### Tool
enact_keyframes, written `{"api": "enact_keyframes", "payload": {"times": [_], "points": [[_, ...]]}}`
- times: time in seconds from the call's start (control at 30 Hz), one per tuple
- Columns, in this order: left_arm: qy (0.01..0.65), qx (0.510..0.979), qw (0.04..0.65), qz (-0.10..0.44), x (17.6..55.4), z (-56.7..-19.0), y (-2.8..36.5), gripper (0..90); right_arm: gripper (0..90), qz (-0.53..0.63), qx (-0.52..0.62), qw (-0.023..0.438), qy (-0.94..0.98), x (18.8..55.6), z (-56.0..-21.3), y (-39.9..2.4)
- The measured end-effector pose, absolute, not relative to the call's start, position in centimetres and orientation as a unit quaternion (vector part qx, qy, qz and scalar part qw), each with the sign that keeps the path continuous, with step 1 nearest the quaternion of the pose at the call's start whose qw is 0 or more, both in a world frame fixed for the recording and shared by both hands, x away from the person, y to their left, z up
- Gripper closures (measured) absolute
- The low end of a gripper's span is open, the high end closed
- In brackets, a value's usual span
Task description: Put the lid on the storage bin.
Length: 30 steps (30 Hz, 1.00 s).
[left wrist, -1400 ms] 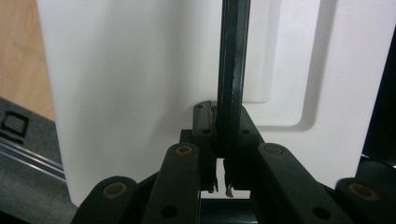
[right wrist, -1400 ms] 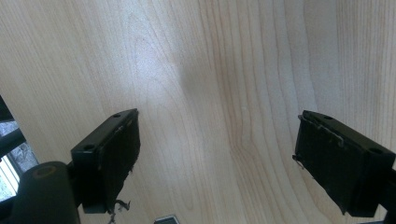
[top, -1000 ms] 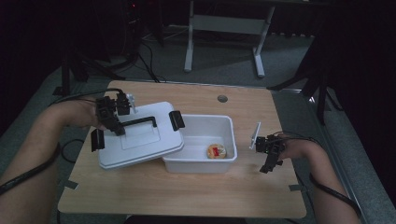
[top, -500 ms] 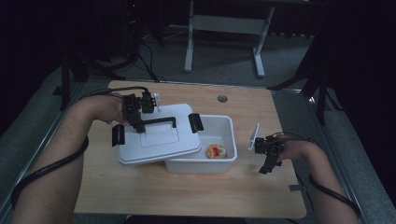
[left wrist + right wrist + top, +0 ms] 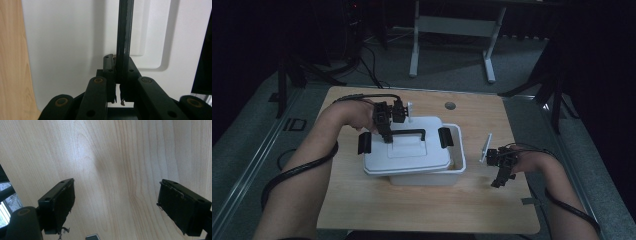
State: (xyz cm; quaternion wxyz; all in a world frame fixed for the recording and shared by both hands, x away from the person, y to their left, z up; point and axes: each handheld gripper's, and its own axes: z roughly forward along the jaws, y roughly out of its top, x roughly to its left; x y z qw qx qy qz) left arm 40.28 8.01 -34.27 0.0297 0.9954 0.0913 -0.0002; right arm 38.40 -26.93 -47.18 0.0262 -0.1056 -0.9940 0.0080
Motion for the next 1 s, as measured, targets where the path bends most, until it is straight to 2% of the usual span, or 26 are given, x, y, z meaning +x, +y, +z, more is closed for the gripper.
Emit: {"api": "enact_keyframes", "payload": {"times": [0.6, 1.0], "points": [[0.046, 0.997, 0.056, -0.001, 42.0, -35.1, 3.4, 83.3, 13.8, 0.018, -0.105, 0.030, -0.994, 38.3, -47.6, -27.5], [0.042, 0.998, 0.054, -0.003, 42.6, -35.9, 2.8, 83.3, 13.8, 0.015, -0.110, 0.036, -0.993, 38.1, -48.1, -27.8]]}}
